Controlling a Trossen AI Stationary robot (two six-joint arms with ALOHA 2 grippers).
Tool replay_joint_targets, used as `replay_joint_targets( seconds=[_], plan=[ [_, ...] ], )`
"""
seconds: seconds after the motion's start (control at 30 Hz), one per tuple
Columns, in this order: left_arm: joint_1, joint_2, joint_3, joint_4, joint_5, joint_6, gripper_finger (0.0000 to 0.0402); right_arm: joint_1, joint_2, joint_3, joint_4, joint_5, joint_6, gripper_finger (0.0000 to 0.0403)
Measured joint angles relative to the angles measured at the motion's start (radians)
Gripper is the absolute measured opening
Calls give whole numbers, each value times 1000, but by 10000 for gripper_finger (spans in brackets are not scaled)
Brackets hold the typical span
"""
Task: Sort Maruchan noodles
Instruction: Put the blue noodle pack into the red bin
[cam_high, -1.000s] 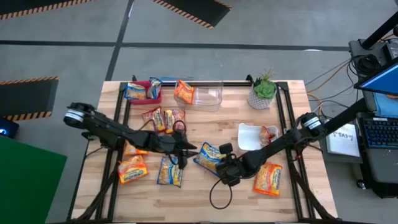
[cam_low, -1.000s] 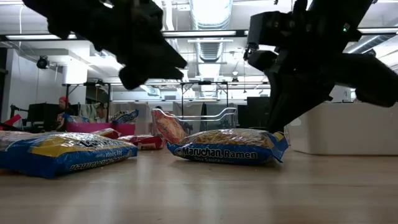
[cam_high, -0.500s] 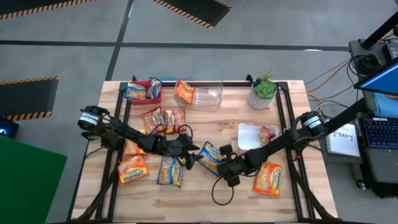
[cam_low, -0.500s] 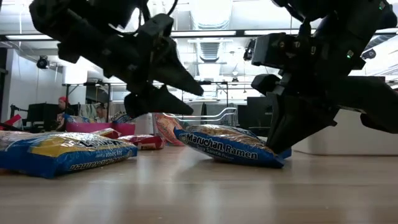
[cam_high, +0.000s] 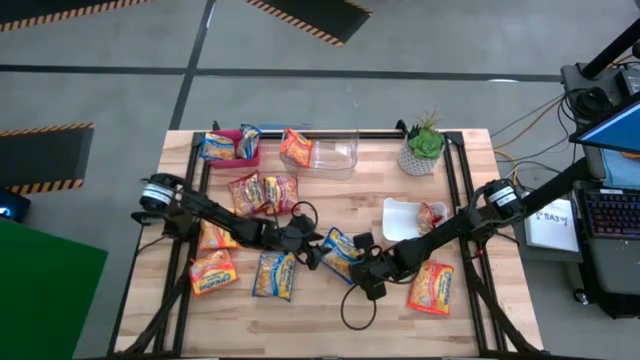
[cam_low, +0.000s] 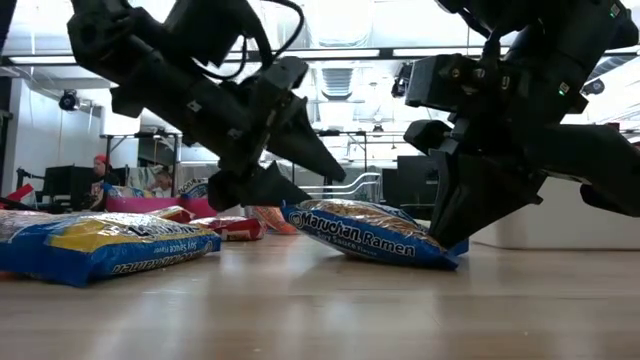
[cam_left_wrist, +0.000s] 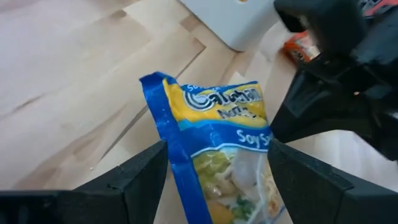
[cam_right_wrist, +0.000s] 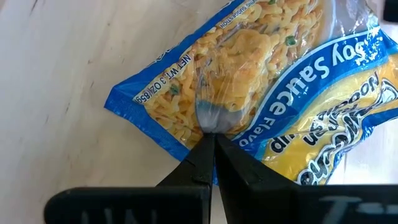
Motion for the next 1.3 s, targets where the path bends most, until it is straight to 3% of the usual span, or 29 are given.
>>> replay_joint_targets(
  seconds=[0.23, 1.07, 1.3],
  plan=[
    [4, 53, 6, 89, 1, -6, 259, 0, 0, 0, -1, 0, 9, 9],
    [3, 169, 48, 177, 56, 23, 230, 1, 1, 0, -8, 17, -3, 9],
    [3, 165, 47, 175, 64, 29, 164, 2, 0, 2, -14, 30, -3, 9]
  ],
)
